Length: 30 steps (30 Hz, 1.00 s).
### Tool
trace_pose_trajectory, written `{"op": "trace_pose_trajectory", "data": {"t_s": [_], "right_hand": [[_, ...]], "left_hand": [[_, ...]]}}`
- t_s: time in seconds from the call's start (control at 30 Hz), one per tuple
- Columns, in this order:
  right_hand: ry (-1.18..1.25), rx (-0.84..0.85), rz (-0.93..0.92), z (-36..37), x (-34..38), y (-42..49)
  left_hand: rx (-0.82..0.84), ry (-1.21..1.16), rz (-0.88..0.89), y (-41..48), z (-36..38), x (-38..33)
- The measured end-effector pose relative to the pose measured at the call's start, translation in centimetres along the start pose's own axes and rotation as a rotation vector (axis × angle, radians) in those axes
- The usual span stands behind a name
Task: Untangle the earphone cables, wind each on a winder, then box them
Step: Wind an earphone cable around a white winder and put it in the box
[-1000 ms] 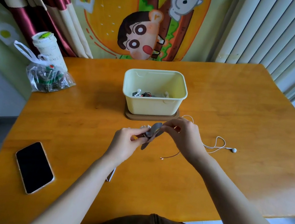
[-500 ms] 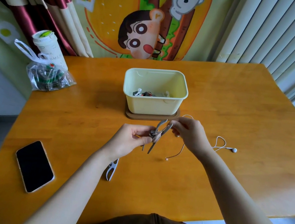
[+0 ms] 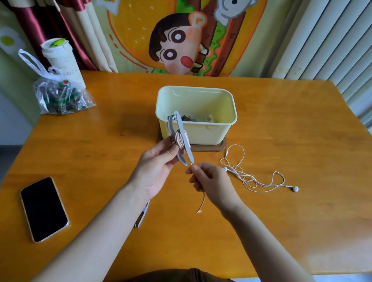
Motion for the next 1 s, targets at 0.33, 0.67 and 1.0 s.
{"op": "trace_pose_trajectory", "data": {"t_s": [0.33,0.67,1.0], "right_hand": [[-0.415,-0.108,-0.220,1.1,1.0,-1.1],[-0.623,-0.117,-0.266,-0.5,0.8,-0.4],[-0.560,-0.236,-0.242,-3.8,1.3,0.7]], "left_hand": [[-0.137,0.525,0.155,-0.1,-2.1,0.2],[0.213,1.320,0.354,-0.5,-3.2,0.2],[0.481,0.913,0.157,-1.4,-1.5,0.9]]}}
Point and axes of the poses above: each hand's wrist, its own y-axis towards the middle knuckle, its own z-axis out of the palm, x = y × z, the point moved 5 cm from there along y, towards the middle knuckle, and after that the axes turned 12 degrees about z, right-handed, at the moved point
